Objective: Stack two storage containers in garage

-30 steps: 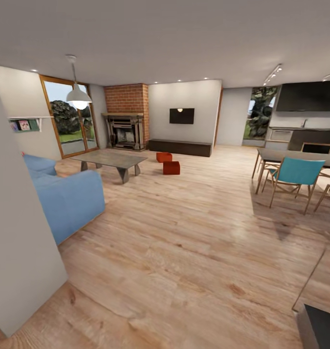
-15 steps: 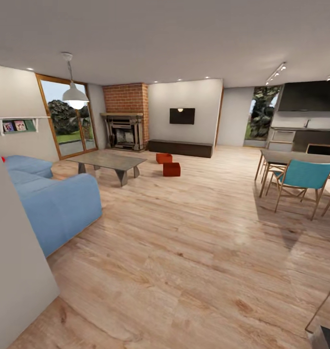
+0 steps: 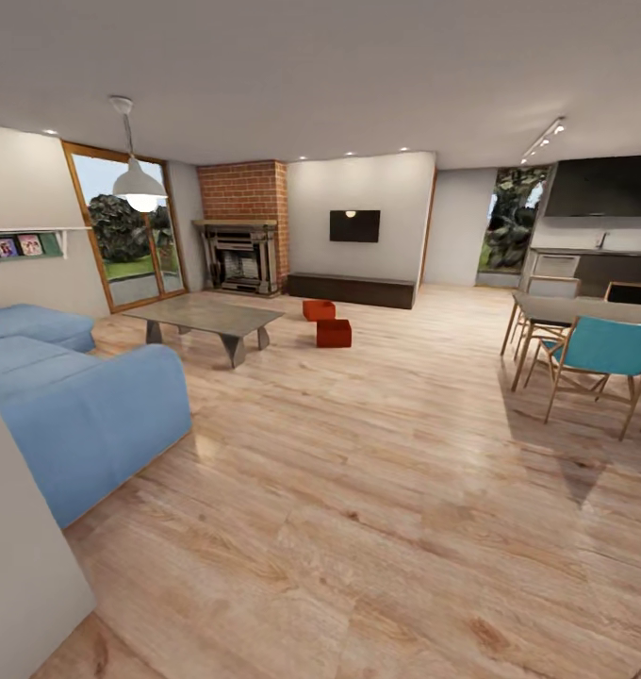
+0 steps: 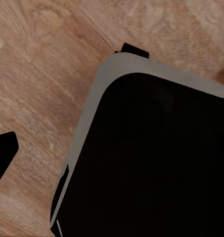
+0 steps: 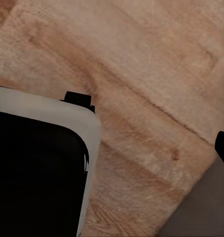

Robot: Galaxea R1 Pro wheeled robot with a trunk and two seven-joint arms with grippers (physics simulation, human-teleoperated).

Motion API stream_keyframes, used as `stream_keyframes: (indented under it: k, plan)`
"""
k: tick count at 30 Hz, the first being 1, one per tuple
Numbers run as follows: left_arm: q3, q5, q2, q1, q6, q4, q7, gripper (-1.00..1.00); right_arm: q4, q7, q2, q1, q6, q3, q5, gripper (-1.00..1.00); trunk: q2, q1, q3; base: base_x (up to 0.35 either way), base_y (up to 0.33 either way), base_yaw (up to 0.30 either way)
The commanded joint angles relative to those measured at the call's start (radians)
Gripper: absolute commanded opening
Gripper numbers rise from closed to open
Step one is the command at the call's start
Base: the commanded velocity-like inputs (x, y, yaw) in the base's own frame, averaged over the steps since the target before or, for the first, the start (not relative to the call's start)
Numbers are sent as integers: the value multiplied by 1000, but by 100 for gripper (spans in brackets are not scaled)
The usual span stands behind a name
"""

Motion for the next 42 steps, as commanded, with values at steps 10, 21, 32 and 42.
stream_keyframes:
  k: [10,21,32,42]
  plan:
    - [0,5,1,0,2,-1,1,100,4,-3,-1,-1,-6,3,8,100,0,1,-1,317,-71,0]
    - [0,6,5,0,2,-1,1,100,3,-3,0,-1,-6,3,8,100,0,1,-1,305,-116,0]
    - [0,6,5,-1,2,-1,1,100,3,-3,-1,-1,-6,3,9,100,0,1,-1,305,-95,0]
    - [0,6,5,-1,2,-1,1,100,3,-3,-1,-1,-6,3,9,100,0,1,-1,291,-125,0]
